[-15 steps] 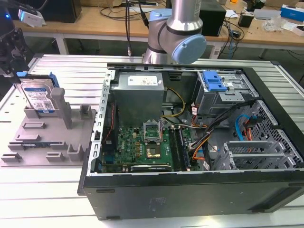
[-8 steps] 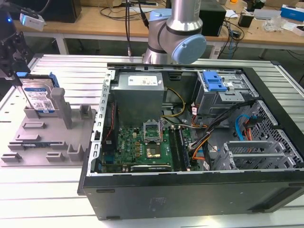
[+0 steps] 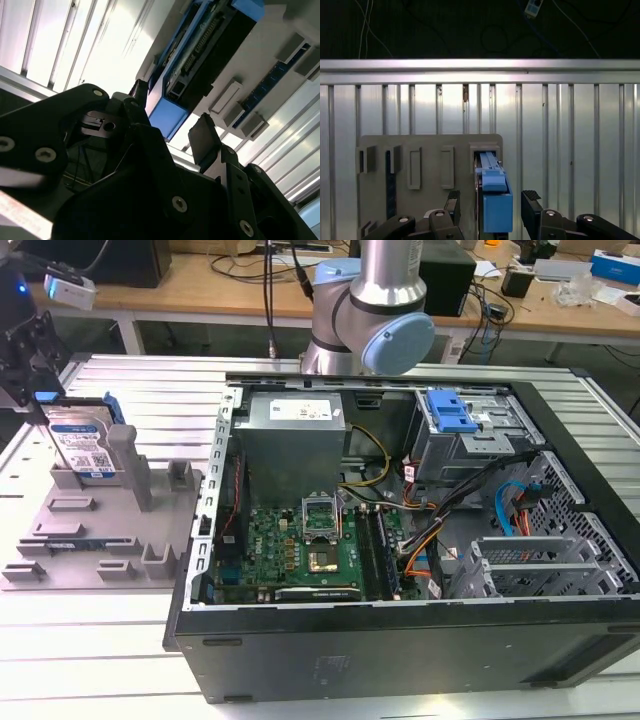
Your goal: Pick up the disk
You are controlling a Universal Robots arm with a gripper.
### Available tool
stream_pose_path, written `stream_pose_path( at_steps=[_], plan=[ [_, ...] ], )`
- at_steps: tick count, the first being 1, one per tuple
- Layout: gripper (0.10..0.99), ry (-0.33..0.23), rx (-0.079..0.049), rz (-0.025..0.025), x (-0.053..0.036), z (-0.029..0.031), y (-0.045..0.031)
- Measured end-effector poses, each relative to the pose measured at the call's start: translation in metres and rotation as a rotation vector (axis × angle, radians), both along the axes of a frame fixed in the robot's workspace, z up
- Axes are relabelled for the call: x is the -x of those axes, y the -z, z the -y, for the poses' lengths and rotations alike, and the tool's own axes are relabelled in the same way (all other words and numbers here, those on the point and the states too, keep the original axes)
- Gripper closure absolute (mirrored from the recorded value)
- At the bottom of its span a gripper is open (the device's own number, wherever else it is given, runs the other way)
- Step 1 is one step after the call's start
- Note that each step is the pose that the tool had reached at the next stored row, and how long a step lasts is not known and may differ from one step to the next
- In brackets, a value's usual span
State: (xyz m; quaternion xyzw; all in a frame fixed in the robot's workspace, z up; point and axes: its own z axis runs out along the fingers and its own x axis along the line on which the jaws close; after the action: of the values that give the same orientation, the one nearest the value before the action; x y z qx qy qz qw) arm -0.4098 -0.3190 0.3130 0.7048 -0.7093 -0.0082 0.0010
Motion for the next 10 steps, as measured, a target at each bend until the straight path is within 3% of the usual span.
stream_pose_path(
  at_steps=[10],
  plan=[
    [0.482, 0.0, 0.001, 0.0, 0.0, 0.0, 0.0092]
  ],
)
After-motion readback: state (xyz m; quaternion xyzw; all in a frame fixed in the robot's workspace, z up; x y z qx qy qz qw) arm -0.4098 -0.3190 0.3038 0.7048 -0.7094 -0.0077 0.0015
